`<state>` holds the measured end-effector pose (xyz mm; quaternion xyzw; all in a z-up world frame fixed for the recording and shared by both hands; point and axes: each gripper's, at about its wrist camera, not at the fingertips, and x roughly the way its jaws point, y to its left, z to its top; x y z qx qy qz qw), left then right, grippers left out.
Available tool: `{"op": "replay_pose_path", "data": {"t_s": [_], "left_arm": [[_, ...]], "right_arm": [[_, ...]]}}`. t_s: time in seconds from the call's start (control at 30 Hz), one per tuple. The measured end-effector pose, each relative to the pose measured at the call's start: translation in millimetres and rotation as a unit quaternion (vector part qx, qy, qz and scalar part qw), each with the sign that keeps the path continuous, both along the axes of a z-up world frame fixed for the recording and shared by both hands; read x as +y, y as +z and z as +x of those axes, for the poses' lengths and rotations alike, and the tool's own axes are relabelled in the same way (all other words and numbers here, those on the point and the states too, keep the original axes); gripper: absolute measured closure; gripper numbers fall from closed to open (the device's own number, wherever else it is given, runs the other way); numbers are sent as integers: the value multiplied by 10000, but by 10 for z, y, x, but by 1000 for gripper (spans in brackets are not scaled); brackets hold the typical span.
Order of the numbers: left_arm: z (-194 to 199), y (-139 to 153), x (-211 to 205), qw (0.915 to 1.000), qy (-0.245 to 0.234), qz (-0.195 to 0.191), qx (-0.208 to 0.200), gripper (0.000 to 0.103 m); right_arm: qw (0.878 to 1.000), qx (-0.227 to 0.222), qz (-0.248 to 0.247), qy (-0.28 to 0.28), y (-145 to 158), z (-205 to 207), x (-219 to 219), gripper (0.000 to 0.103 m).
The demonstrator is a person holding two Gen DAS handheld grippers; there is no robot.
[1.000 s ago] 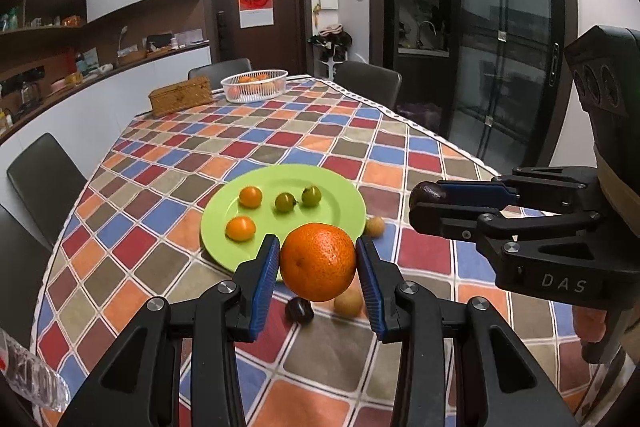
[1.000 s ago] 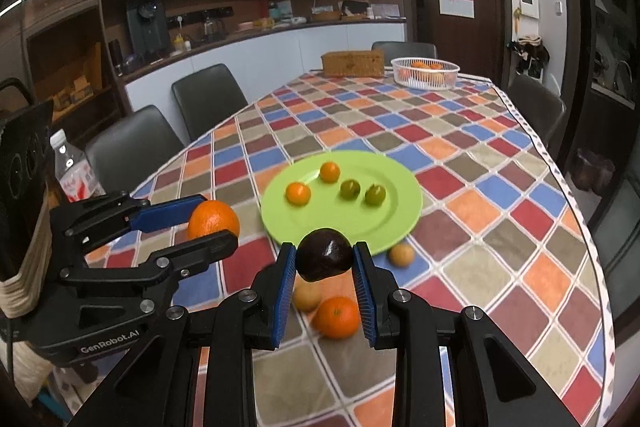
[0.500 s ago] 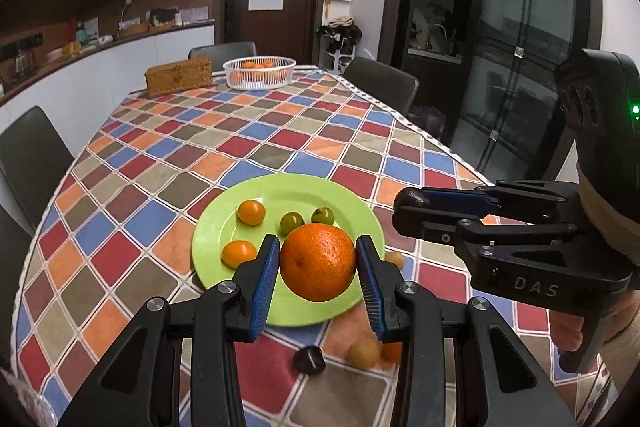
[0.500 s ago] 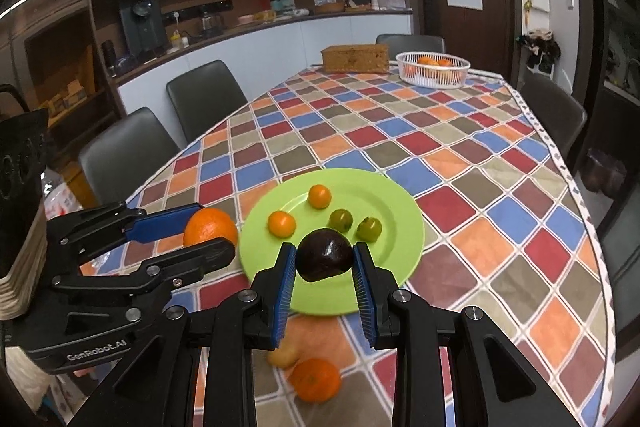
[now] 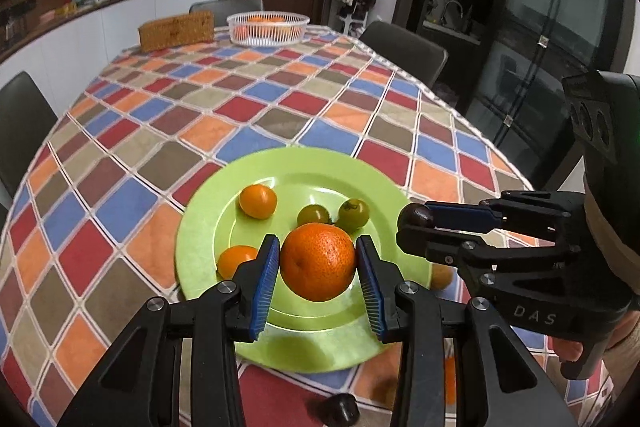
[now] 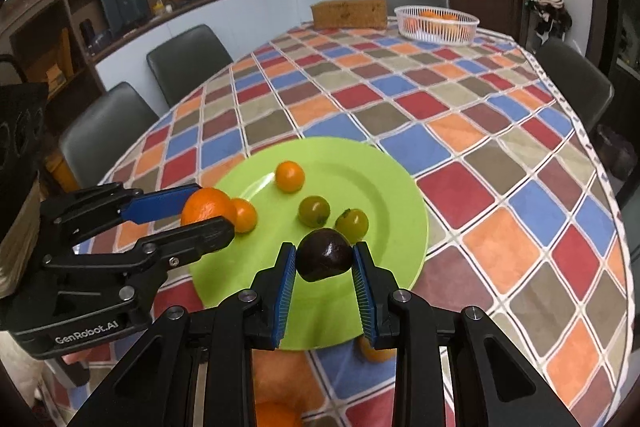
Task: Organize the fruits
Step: 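Carry the large orange and dark plum toward the green plate with both grippers, then lower the orange onto the plate with the left gripper while the right releases the plum there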
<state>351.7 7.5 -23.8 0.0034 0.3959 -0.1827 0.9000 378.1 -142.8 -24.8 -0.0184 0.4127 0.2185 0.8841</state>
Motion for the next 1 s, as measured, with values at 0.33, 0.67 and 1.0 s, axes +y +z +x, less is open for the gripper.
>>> {"op": "replay_pose_path", "data": {"t_s": [0.33, 0.67, 1.0], "left_arm": [[198, -207, -21, 9996, 2, 64, 284, 64], [-11, -17, 38, 9993, 201, 298, -103, 51], [-489, 426, 133, 9963, 339, 381, -687, 44]], "right_arm": [[9996, 280, -8, -48, -220, 202, -7, 73], [9998, 101, -79, -153, -140, 71, -26, 70], [9987, -406, -21, -300, 239, -331, -43, 65]]}}
